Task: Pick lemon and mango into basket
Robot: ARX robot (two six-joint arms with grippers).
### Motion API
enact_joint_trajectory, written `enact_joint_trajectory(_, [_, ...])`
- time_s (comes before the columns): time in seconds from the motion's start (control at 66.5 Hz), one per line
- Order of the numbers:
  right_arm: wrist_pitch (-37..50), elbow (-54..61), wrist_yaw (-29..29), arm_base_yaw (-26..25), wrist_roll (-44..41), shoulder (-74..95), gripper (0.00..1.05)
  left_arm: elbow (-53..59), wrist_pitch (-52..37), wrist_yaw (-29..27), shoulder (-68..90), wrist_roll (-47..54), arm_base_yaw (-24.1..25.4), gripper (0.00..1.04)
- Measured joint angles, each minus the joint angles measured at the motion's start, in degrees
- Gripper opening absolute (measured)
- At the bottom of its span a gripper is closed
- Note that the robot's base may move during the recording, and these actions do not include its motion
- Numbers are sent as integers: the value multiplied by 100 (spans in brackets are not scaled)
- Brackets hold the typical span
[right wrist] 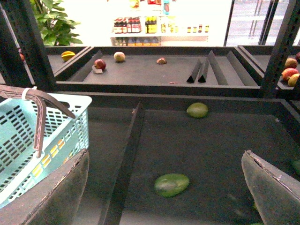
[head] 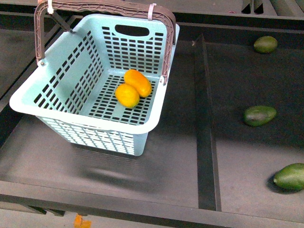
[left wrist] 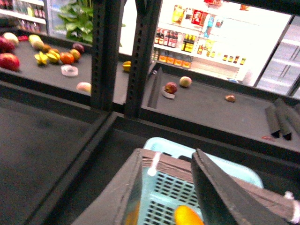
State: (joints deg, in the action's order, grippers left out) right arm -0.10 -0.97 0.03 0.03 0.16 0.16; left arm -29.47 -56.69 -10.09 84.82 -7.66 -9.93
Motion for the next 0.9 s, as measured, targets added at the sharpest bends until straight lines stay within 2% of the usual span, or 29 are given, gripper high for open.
enact_joint_trajectory(0.105, [0,0,2,0,0,0,96,763,-52,238,-481,487,166,3])
enact_joint_trajectory(0.391, [0,0,2,0,0,0,96,2044,271,619,-2122,680,568,4])
enact_joint_trajectory(0.436, [0,0,0,0,0,0,96,2184,284,946,-2269,691,782,4])
enact_joint_trajectory(0.527, [0,0,2,0,0,0,96,2490,168,973,-2452,695,966,4])
enact_joint_trajectory(0.903, [0,0,0,0,0,0,96,2861,2339,1010,-5066,702,975,4])
